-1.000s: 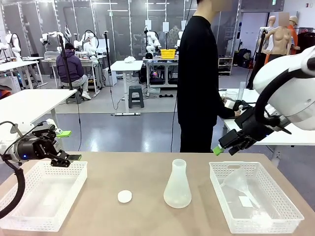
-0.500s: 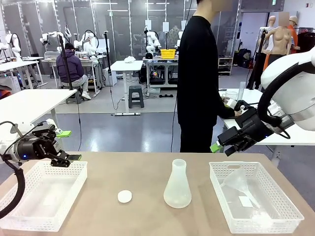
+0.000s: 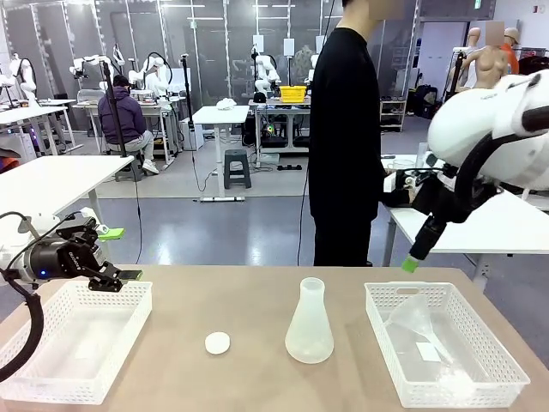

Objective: Prepare the solutions needed for the experiment.
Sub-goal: Pick up the Plastic Funnel and insert it into the Big flask.

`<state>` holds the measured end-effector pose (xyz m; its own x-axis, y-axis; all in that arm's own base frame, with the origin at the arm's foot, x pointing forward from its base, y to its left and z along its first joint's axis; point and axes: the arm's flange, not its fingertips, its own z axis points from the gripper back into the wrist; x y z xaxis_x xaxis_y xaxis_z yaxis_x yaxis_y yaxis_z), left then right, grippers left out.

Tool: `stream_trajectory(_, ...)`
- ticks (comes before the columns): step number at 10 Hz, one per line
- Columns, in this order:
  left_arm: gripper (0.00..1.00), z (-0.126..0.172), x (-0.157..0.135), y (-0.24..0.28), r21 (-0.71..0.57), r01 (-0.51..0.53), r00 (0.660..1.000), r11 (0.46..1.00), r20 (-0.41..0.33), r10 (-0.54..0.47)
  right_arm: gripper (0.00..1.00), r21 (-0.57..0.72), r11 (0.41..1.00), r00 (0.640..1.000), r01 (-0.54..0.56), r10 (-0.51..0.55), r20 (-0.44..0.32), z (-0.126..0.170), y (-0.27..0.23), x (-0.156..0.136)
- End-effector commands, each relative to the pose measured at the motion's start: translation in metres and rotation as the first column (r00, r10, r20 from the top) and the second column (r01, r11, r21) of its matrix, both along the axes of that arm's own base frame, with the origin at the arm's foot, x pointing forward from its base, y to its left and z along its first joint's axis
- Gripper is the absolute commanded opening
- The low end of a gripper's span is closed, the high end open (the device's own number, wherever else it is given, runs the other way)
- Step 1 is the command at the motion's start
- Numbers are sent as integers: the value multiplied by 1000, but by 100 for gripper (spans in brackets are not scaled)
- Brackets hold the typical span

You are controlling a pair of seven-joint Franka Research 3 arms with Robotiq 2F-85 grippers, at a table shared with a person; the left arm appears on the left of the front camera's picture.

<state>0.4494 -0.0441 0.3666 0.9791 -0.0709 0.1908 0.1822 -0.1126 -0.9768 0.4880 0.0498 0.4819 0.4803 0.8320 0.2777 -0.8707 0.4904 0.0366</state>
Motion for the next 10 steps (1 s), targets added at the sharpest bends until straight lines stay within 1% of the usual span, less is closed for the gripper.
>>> stream_trajectory(1, 100, 0, -1, 0, -1, -1, 1000, 1000, 0, 1, 100, -59, 976, 978, -210, 209, -15, -2, 3, 26)
stream_trajectory(2, 100, 0, -1, 0, -1, -1, 1000, 1000, 0, 1, 100, 0, 1000, 1000, 0, 0, 0, 0, 0, 0)
stream_trajectory(6, 100, 0, -1, 0, -1, -1, 1000, 1000, 0, 1, 100, 0, 1000, 1000, 0, 0, 0, 0, 0, 0)
stream_trajectory(7, 100, 0, -1, 0, -1, -1, 1000, 1000, 0, 1, 100, -15, 999, 999, -40, 39, -13, 1, -2, 6)
stream_trajectory(8, 100, 0, -1, 0, -1, -1, 1000, 1000, 0, 1, 100, -121, 977, 983, -177, 181, 23, -1, 1, 17)
stream_trajectory(9, 100, 0, -1, 0, -1, -1, 1000, 1000, 0, 1, 100, -191, 951, 965, -242, 256, 50, -1, 0, 25)
stream_trajectory(10, 100, 0, -1, 0, -1, -1, 1000, 1000, 0, 1, 100, -245, 931, 960, -270, 281, 10, -4, -2, 37)
